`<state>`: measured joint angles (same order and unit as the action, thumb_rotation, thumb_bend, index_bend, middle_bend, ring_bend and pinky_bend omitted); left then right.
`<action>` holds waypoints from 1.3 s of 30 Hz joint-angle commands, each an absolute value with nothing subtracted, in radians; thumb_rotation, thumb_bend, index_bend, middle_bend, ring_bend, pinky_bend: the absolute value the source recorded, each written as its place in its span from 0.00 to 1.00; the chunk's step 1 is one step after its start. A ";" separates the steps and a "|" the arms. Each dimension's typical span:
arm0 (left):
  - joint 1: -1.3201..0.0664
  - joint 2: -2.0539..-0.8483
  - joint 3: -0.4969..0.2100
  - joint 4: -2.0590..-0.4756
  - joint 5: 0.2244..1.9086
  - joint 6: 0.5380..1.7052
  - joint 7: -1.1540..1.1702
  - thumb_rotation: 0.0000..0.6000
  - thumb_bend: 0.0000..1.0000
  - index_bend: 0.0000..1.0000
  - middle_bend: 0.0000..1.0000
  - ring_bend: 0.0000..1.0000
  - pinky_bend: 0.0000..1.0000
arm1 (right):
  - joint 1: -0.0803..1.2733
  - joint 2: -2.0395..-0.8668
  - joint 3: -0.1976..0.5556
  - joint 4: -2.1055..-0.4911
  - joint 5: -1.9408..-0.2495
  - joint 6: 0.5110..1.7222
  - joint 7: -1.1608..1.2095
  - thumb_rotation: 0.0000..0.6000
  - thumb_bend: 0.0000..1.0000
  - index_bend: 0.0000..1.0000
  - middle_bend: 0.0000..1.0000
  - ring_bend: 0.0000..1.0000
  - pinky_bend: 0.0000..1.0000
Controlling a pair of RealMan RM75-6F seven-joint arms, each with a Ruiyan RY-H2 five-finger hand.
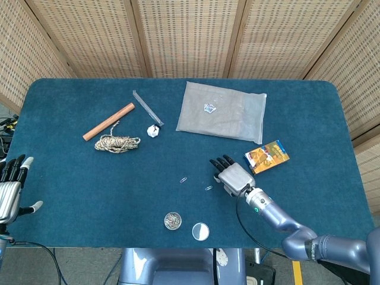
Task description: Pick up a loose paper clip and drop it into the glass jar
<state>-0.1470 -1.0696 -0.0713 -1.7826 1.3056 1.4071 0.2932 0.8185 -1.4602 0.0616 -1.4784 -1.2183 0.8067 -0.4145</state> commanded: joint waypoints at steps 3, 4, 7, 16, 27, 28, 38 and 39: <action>-0.148 -1.068 -0.073 -1.781 1.301 1.404 0.288 1.00 0.00 0.00 0.00 0.00 0.00 | 0.818 -1.524 0.097 -1.418 -1.252 0.817 -0.301 1.00 0.20 0.42 0.00 0.00 0.00; -0.148 -1.068 -0.074 -1.780 1.300 1.403 0.287 1.00 0.00 0.00 0.00 0.00 0.00 | 0.820 -1.531 0.098 -1.412 -1.251 0.812 -0.296 1.00 0.20 0.44 0.00 0.00 0.00; -0.149 -1.066 -0.075 -1.777 1.295 1.399 0.282 1.00 0.00 0.00 0.00 0.00 0.00 | 0.829 -1.563 0.104 -1.384 -1.244 0.805 -0.292 1.00 0.20 0.45 0.00 0.00 0.00; -0.154 -1.063 -0.081 -1.771 1.280 1.388 0.271 1.00 0.00 0.00 0.00 0.00 0.00 | 0.843 -1.610 0.109 -1.333 -1.220 0.775 -0.290 1.00 0.24 0.48 0.00 0.00 0.00; -0.155 -1.063 -0.080 -1.774 1.278 1.386 0.275 1.00 0.00 0.00 0.00 0.00 0.00 | 0.849 -1.624 0.107 -1.315 -1.215 0.767 -0.291 1.00 0.30 0.49 0.00 0.00 0.00; -0.155 -1.063 -0.080 -1.774 1.277 1.386 0.274 1.00 0.00 0.00 0.00 0.00 0.00 | 0.849 -1.625 0.107 -1.314 -1.214 0.766 -0.292 1.00 0.30 0.49 0.00 0.00 0.00; -0.155 -1.060 -0.079 -1.775 1.281 1.387 0.266 1.00 0.00 0.00 0.00 0.00 0.00 | 0.858 -1.645 0.110 -1.303 -1.194 0.755 -0.307 1.00 0.30 0.50 0.00 0.00 0.00; -0.155 -1.059 -0.080 -1.775 1.281 1.387 0.265 1.00 0.00 0.00 0.00 0.00 0.00 | 0.859 -1.648 0.109 -1.301 -1.192 0.753 -0.311 1.00 0.30 0.50 0.00 0.00 0.00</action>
